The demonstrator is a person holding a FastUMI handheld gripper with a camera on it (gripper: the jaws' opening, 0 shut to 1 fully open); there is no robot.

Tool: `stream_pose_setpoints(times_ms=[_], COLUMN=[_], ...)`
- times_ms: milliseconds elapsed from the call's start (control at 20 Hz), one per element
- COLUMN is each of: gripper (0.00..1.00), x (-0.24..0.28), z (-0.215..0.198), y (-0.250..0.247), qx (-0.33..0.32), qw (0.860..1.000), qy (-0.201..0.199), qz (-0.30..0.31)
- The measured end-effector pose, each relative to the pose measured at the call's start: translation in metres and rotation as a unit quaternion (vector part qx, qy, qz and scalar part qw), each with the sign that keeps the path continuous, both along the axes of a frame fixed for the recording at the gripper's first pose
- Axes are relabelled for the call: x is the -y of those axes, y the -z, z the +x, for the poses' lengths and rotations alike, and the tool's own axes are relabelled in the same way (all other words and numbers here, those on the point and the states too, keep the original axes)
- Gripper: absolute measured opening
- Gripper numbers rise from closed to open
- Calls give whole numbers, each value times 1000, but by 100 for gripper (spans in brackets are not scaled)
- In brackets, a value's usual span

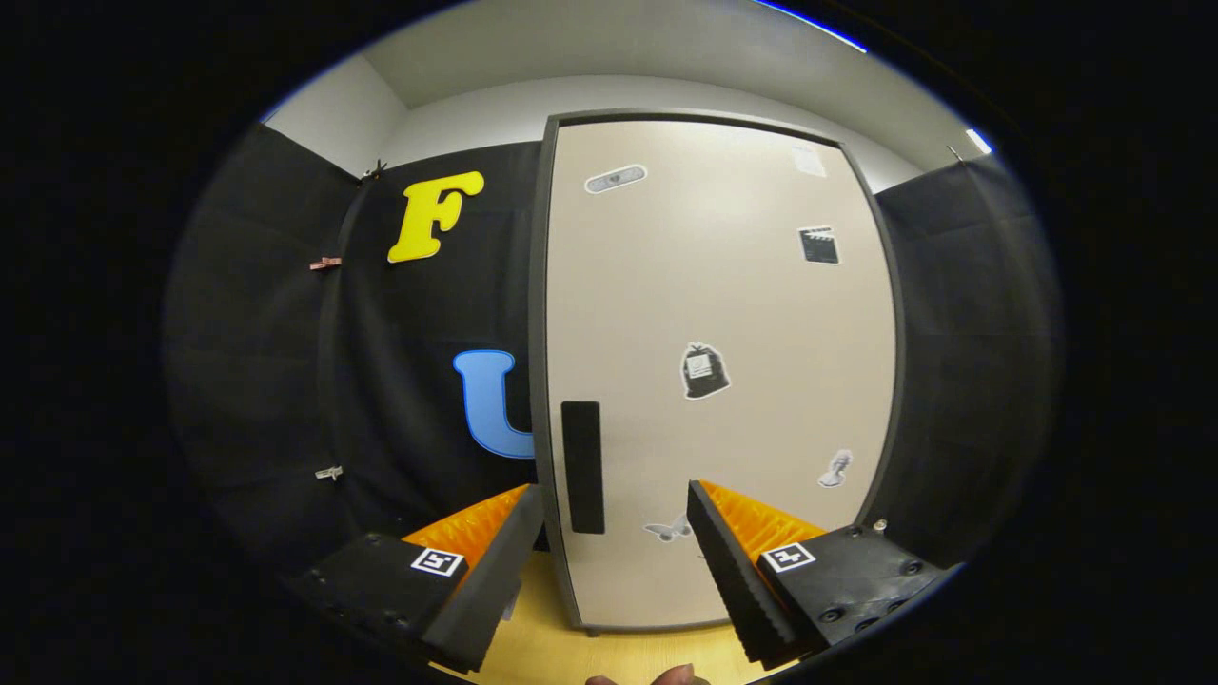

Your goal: Open the shoe cabinet door, grab the shoes and put them into the shoe cabinet, then close the shoe cabinet door.

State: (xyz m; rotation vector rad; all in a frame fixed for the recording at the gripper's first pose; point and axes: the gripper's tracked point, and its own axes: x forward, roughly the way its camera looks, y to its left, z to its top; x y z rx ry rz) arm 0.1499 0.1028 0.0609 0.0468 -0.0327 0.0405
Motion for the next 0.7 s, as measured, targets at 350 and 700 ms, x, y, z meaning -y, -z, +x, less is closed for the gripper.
stream_pose_setpoints(times_ms=[350, 700], gripper=[84, 41], x=[-11, -15], z=[70, 84], y=[23, 33], qx=[-32, -30], qw=[999, 999], qy=[14, 16], qz=[23, -3])
